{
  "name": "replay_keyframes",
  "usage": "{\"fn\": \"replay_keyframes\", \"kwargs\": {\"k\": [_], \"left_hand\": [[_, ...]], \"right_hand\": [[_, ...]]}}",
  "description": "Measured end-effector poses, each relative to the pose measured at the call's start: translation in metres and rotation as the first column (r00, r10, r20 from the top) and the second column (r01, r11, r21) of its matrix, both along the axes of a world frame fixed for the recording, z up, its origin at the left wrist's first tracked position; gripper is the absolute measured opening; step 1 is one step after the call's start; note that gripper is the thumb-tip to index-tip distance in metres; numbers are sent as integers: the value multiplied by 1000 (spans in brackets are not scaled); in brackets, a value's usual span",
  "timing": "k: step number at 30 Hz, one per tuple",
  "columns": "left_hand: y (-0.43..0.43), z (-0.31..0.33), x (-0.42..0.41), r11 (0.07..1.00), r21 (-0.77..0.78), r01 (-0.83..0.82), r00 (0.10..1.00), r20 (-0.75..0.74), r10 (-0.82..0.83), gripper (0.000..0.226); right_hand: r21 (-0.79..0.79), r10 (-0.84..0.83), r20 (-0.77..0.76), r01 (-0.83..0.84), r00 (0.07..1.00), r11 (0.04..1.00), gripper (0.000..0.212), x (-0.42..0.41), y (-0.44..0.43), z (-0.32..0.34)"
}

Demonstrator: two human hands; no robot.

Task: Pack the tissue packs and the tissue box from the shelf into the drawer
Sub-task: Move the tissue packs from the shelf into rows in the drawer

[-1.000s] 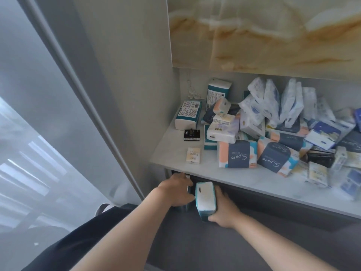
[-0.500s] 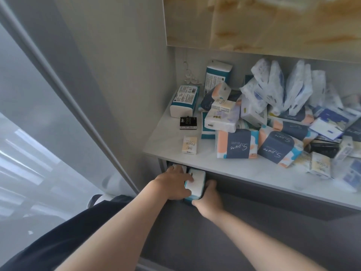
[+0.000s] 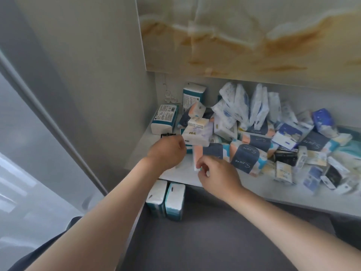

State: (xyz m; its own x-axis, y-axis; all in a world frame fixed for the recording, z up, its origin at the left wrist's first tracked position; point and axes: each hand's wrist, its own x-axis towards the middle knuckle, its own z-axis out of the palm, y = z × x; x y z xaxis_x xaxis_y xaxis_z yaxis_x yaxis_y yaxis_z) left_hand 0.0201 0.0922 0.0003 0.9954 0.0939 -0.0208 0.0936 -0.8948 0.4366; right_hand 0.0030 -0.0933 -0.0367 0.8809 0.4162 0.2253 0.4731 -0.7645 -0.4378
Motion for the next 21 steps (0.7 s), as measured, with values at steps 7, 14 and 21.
{"fn": "replay_keyframes", "kwargs": {"k": [7, 14, 21], "left_hand": [[-14, -28, 32, 970, -236, 56, 996, 85, -37, 65], [20, -34, 47, 944, -297, -143, 980, 89, 177, 53], [59, -46, 39, 948, -45, -316, 945, 70, 319, 40]], "right_hand": [[-329, -39, 55, 55, 998, 943, 77, 66, -6, 7], [-233, 97, -72, -111, 993, 966, 74, 79, 34, 1], [-272, 197, -214, -252, 957, 929, 59, 93, 64, -2]]}}
